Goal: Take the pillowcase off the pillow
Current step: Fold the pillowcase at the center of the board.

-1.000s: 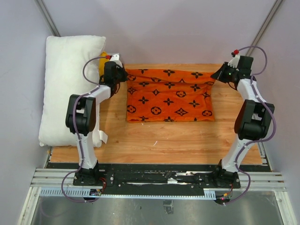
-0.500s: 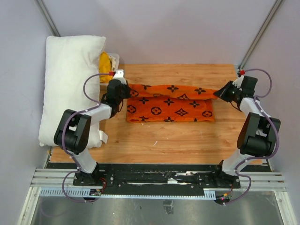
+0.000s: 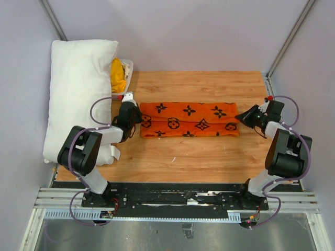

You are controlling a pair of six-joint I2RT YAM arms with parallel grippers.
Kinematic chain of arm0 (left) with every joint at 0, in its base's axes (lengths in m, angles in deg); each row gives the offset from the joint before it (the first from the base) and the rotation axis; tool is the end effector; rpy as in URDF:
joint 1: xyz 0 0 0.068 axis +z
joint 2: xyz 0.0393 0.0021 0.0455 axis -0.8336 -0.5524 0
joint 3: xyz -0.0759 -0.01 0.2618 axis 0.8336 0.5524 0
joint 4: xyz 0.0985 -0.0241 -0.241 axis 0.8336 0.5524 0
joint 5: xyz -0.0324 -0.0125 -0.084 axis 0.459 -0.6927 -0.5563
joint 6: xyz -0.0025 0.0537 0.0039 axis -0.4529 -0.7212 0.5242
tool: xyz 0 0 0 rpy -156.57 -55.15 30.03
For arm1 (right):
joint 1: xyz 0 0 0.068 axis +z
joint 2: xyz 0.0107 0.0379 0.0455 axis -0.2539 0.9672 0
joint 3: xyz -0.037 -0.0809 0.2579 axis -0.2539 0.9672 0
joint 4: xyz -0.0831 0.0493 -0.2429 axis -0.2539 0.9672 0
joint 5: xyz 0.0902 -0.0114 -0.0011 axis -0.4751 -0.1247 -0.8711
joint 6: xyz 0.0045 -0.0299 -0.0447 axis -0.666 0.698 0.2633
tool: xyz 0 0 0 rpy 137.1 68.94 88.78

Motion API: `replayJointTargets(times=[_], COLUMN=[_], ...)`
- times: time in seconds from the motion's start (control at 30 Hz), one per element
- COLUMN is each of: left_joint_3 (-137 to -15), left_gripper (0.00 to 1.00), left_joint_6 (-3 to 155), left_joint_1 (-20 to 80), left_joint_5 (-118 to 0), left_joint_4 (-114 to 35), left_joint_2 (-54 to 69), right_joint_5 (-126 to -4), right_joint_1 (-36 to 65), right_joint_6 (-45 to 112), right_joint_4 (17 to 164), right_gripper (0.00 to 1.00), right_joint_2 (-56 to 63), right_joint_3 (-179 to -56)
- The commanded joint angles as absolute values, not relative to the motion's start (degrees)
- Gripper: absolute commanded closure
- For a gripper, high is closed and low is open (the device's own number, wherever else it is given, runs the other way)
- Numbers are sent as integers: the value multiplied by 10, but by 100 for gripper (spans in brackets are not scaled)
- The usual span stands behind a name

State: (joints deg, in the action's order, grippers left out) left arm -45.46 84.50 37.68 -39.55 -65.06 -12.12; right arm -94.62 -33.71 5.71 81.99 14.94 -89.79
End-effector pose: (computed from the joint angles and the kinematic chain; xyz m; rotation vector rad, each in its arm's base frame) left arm 0.3195 -0.1013 0.1694 -0.1440 2.0072 -0.2314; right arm 0.3200 -0.0875 0.1872 0.6453 2.0914 0.8622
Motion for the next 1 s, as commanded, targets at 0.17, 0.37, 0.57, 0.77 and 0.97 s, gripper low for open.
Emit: replayJointTargets(times=[0.17,0.37,0.57,0.77,0.97], left_joint_3=[-426,-397,-385,-353,-316], left_gripper=[100,100,100,96,13], left_joint_6=[900,925,968,989,951], left_joint_1=[380,380,380,379,371], left_joint_5=[-389,-392,-399,-405,-378], left_joint_4=[-666,-673,-666,-684,-727], left_joint_2=[-50,-35,-66,-55,40], right_joint_5=[-929,-901,-914,-909,-829], right_joint_1=[-349,-349,-349,-356,-357], right_joint_6=[40,25,-16,-50,-36], right_joint_4=[804,796,740,685,718], right_gripper=[99,99,99,97,38], right_joint_2=[77,67,120,125,15], right_joint_3=[-879,-853,-825,-788,-768])
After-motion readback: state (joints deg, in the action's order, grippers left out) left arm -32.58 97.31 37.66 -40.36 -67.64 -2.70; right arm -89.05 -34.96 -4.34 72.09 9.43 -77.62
